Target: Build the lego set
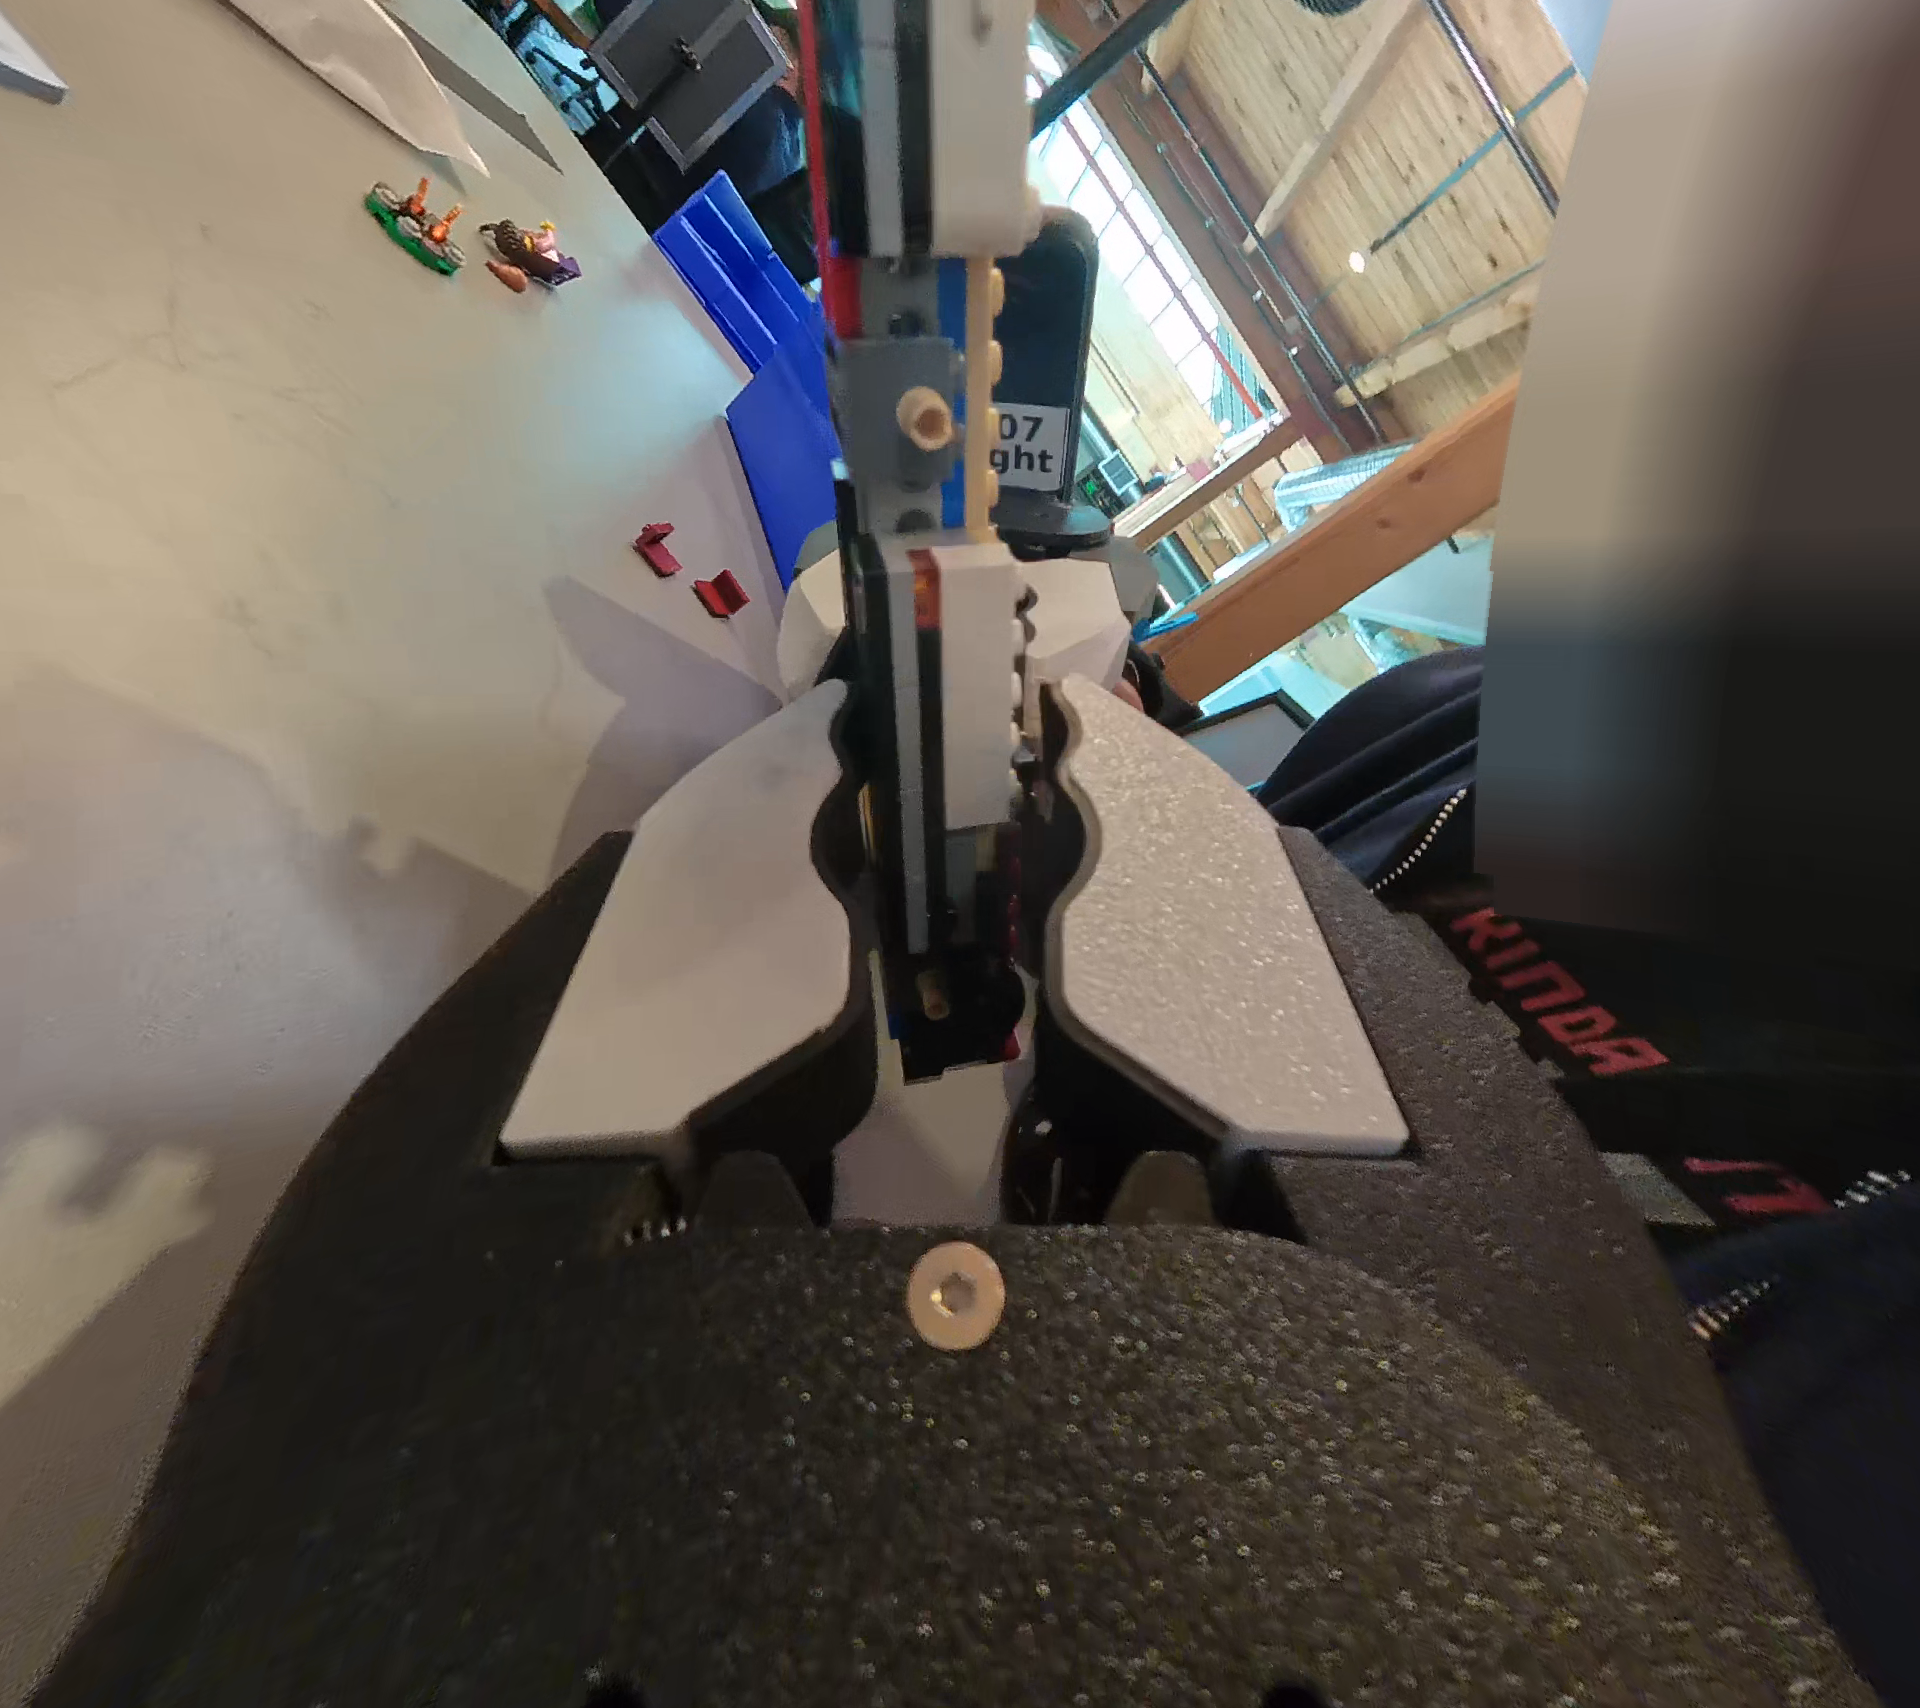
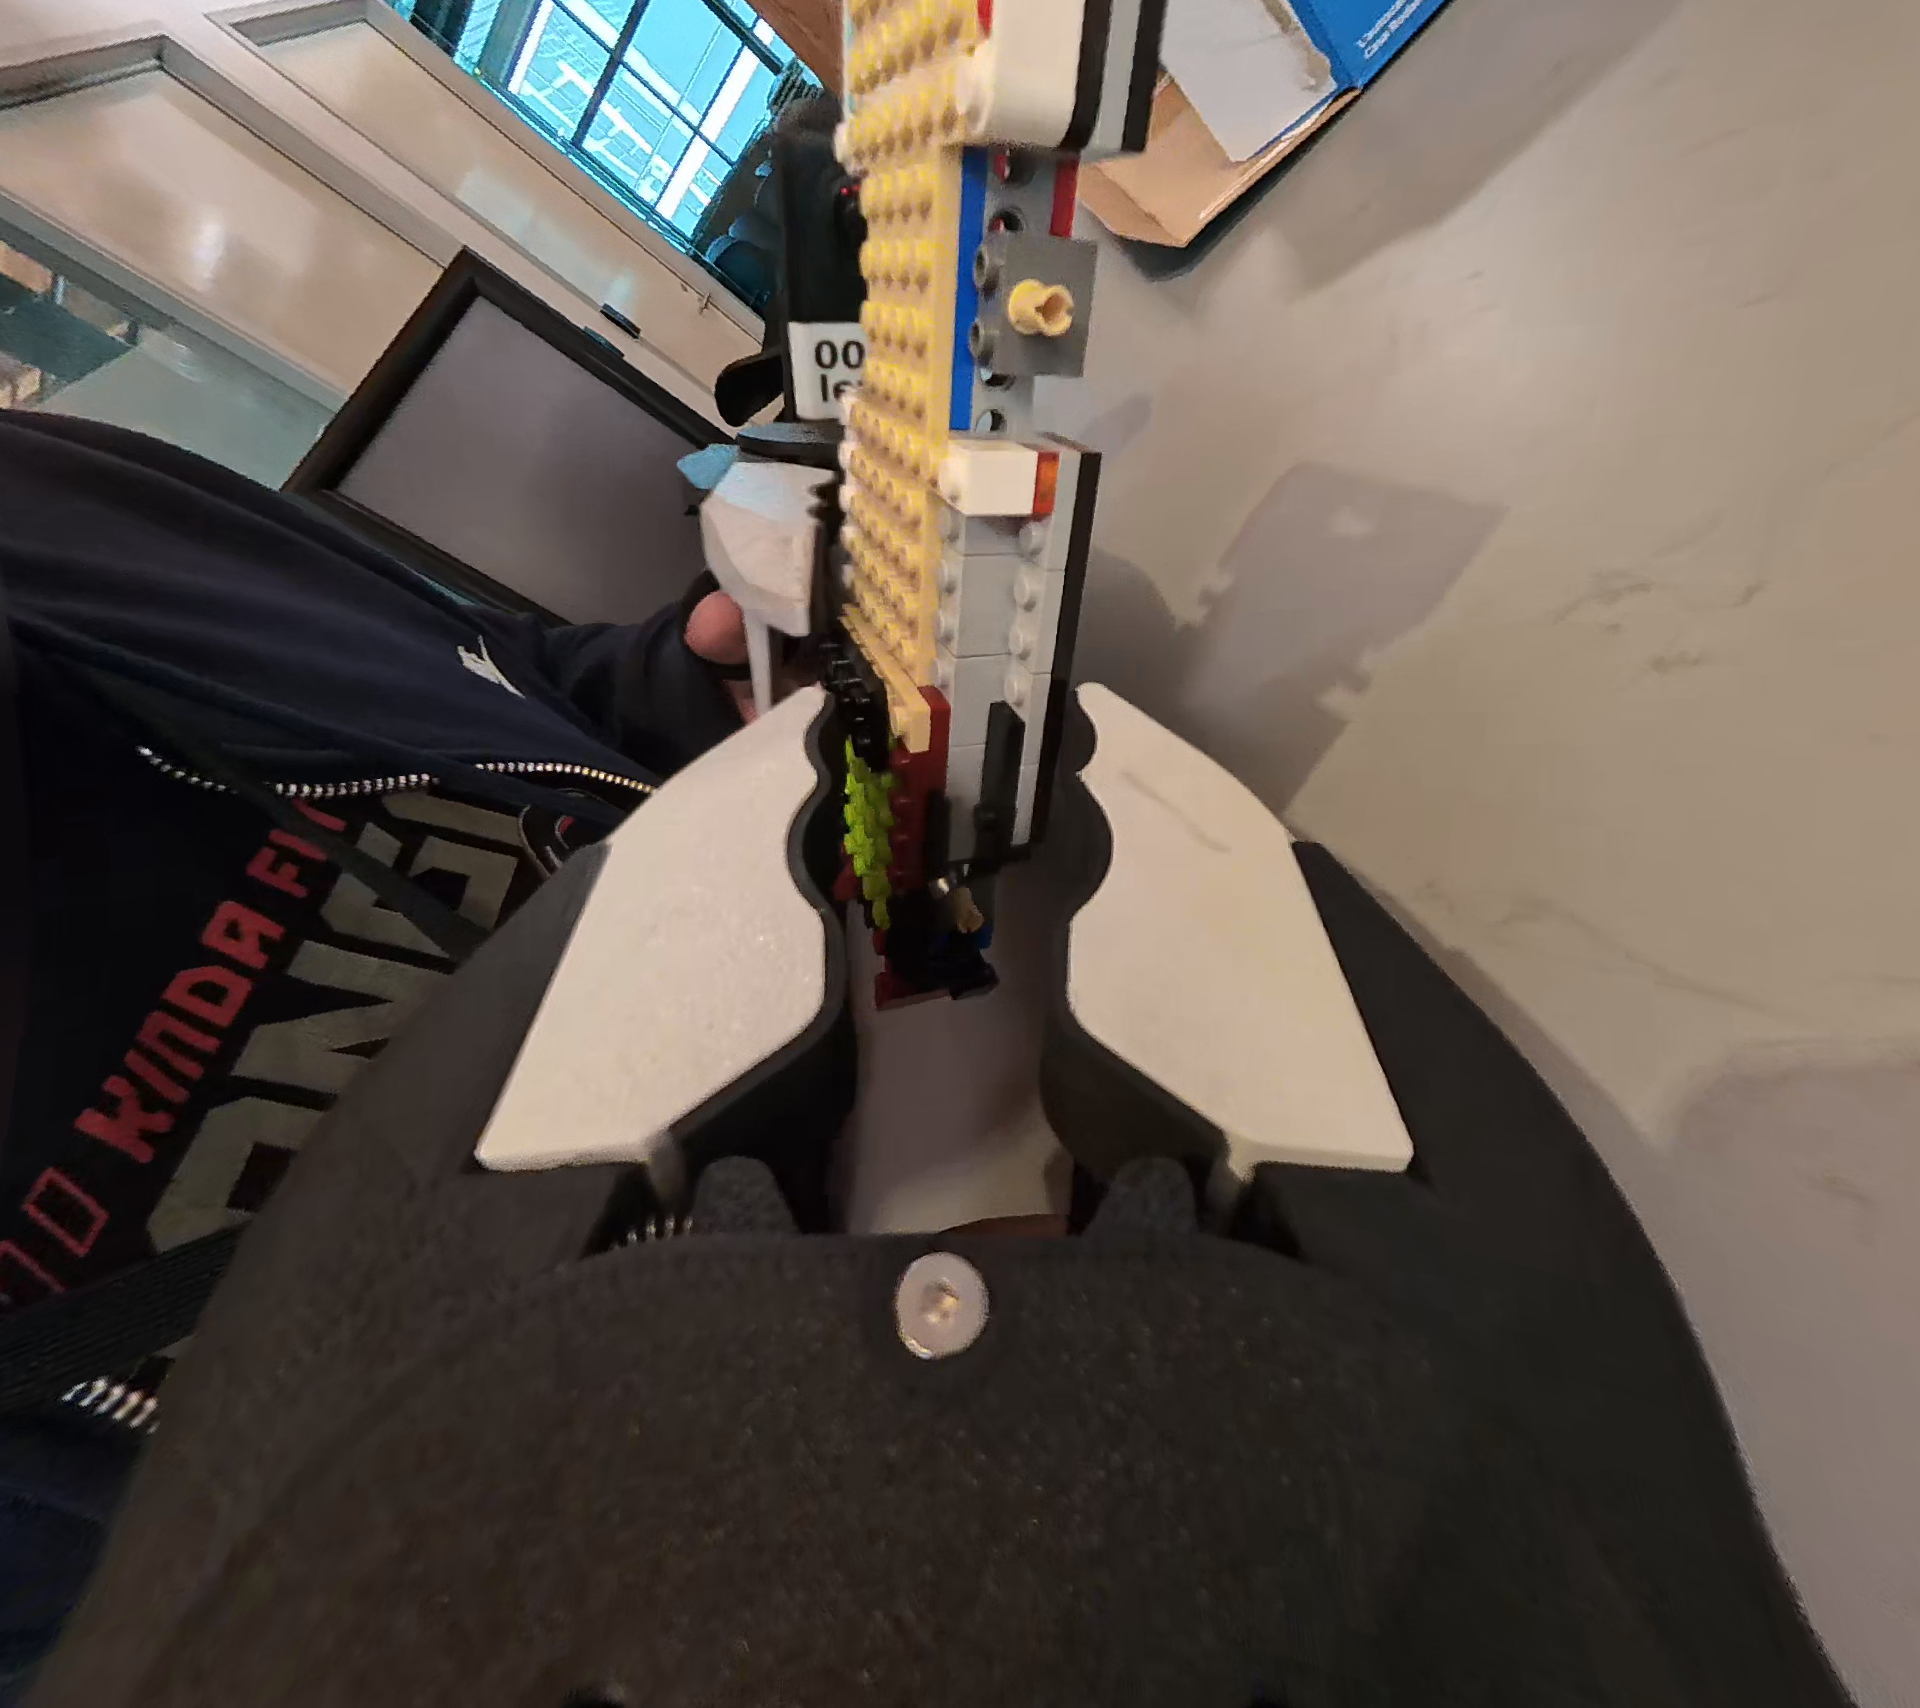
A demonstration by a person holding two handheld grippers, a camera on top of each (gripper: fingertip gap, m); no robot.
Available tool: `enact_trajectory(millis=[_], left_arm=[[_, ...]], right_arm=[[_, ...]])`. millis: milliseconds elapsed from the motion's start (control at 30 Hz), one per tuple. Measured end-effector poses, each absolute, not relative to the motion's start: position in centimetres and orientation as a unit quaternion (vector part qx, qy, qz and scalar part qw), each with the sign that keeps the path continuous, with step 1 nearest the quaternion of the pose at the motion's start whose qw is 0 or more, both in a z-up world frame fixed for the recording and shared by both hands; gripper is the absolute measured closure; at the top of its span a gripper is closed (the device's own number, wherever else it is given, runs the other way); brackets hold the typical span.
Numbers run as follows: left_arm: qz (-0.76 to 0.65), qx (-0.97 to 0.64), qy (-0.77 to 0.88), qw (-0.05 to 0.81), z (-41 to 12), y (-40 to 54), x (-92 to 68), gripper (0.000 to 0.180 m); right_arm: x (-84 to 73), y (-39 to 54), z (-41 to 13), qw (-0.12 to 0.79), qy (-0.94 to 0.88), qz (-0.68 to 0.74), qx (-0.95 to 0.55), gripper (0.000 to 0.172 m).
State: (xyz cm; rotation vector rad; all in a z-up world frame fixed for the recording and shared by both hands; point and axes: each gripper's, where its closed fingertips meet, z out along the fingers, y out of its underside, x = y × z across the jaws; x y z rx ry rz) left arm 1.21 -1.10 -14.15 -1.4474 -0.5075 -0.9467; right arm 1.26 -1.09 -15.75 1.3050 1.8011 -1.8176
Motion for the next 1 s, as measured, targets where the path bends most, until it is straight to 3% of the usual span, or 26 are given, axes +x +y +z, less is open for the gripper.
enact_trajectory(millis=[267,667,1000], left_arm=[[-0.397,-0.659,-0.181,0.613,-14.3,-1.2,2.0,0.139],[-0.364,-0.699,-0.149,0.597,-15.2,-1.7,2.4,0.152],[-0.371,-0.701,-0.181,0.581,-15.8,-1.5,2.0,0.152]], right_arm=[[1.2,-1.0,-15.1,0.1,0.628,-0.641,0.43,0.134],[1.7,-1.5,-15.3,0.088,0.647,-0.639,0.405,0.137],[1.4,-1.4,-16.0,0.101,0.637,-0.638,0.421,0.137]])
